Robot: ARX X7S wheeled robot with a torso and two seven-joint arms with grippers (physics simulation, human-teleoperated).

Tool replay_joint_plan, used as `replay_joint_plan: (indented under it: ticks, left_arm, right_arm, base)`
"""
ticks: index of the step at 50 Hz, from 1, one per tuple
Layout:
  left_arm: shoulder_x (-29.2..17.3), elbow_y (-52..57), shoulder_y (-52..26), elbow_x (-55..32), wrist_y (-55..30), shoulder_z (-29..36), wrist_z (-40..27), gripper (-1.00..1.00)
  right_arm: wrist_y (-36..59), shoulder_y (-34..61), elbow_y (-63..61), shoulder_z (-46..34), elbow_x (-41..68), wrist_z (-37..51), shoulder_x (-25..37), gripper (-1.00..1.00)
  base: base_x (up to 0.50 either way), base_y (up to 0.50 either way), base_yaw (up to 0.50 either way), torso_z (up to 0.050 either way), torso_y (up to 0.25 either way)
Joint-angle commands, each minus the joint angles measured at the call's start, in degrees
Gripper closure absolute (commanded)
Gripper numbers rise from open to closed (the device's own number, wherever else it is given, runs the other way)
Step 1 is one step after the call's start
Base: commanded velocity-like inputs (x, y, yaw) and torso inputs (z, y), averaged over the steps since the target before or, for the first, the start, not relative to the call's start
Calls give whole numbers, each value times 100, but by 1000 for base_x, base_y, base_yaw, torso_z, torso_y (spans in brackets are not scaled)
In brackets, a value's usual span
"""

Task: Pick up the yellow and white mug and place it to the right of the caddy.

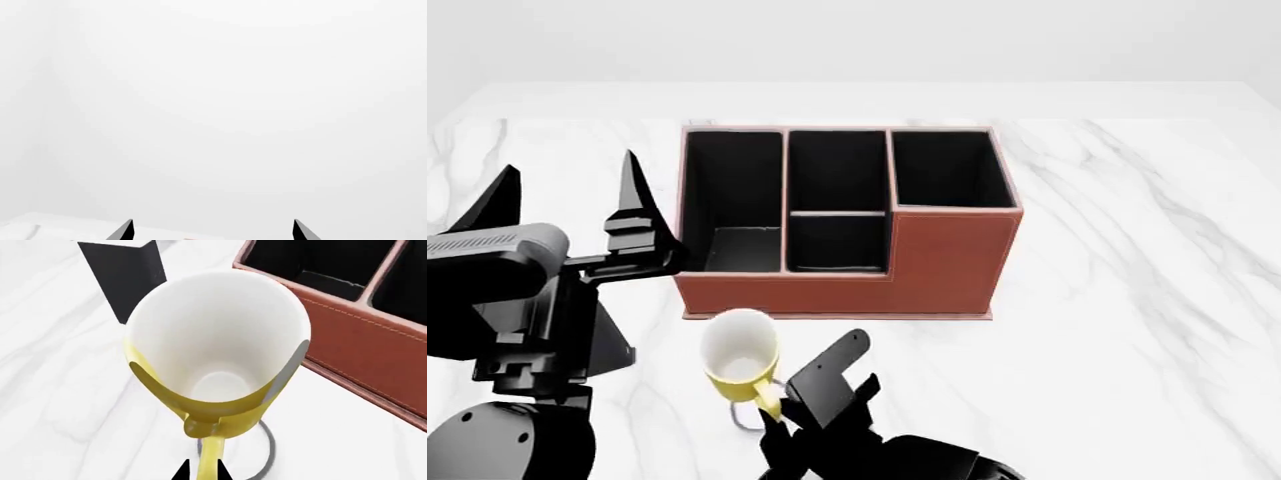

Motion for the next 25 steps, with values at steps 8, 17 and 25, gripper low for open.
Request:
replay_joint_plan:
  ticks: [8,17,25]
  left_arm:
    - [-26,-13,-5,-9,22,25,-30,-100]
    - [-38,-18,-8,12,36,58,-45,-100]
    - [-53,4,-10,7,25,73,-70,-100]
  right_arm:
    - [-55,-368,-1230,427,135,692,821,100]
    - [-256,-668,-1677,658,198,1000,1202,100]
    - [-544,-984,-1775,830,222,1123,1429,100]
  base:
    - [0,0,0,0,0]
    - [0,0,0,0,0]
    - [0,0,0,0,0]
